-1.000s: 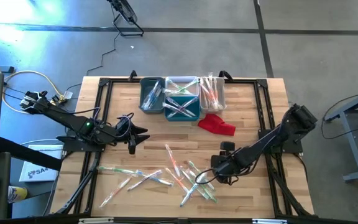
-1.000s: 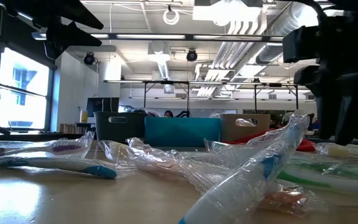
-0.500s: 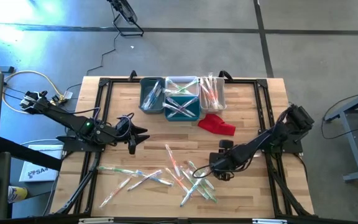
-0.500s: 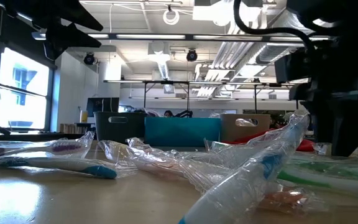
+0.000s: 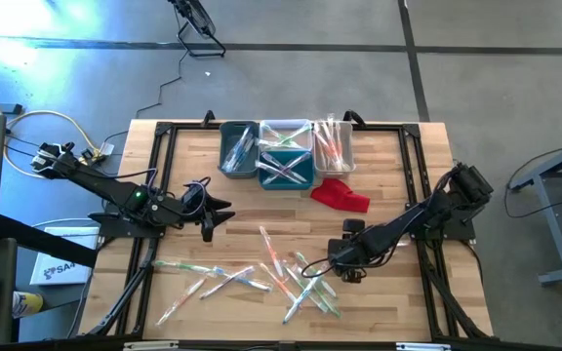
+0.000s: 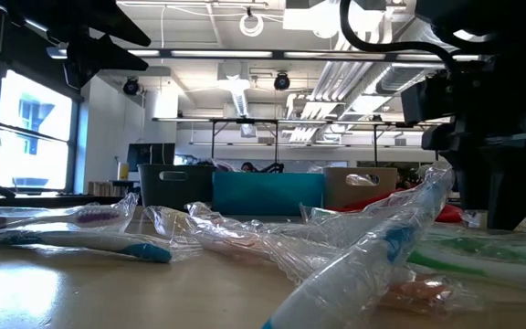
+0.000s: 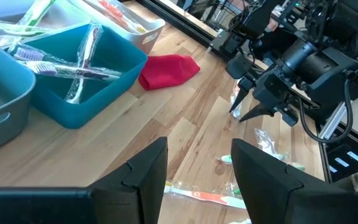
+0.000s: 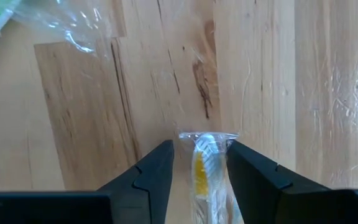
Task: Pick & Place Toothbrushes
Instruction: Put the orange toothbrush into the white bin
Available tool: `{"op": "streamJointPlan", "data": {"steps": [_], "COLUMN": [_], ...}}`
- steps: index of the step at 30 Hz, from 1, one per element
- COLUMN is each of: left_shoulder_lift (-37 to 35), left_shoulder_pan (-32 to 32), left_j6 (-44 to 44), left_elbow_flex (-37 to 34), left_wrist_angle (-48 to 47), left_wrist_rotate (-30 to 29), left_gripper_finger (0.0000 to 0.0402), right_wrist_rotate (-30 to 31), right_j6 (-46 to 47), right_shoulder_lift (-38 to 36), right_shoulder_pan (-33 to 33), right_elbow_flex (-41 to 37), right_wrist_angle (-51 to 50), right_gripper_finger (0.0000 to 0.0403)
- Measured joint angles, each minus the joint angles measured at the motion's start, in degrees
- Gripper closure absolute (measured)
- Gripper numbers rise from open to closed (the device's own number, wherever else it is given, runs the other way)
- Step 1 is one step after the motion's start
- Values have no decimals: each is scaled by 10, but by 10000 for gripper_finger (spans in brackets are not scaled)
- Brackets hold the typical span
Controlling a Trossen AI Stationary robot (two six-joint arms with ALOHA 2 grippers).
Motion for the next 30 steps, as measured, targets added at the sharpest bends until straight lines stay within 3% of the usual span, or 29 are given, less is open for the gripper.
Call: {"op": "streamJointPlan", "data": {"steps": [16, 30], "left_shoulder_lift": [0, 0], "left_shoulder_pan": [0, 0], "left_j6": [-2, -2], "left_elbow_flex": [0, 0], "left_wrist_angle": [0, 0], "left_wrist_rotate": [0, 0], "left_gripper_finger": [226, 226], "right_wrist_rotate": [-9, -5], "right_j6": [5, 26], "right_shoulder_lift": [0, -11], "right_shoulder_pan": [1, -3], "right_elbow_flex": [0, 1], "right_wrist_angle": [3, -1], "right_gripper_finger": [347, 360]}}
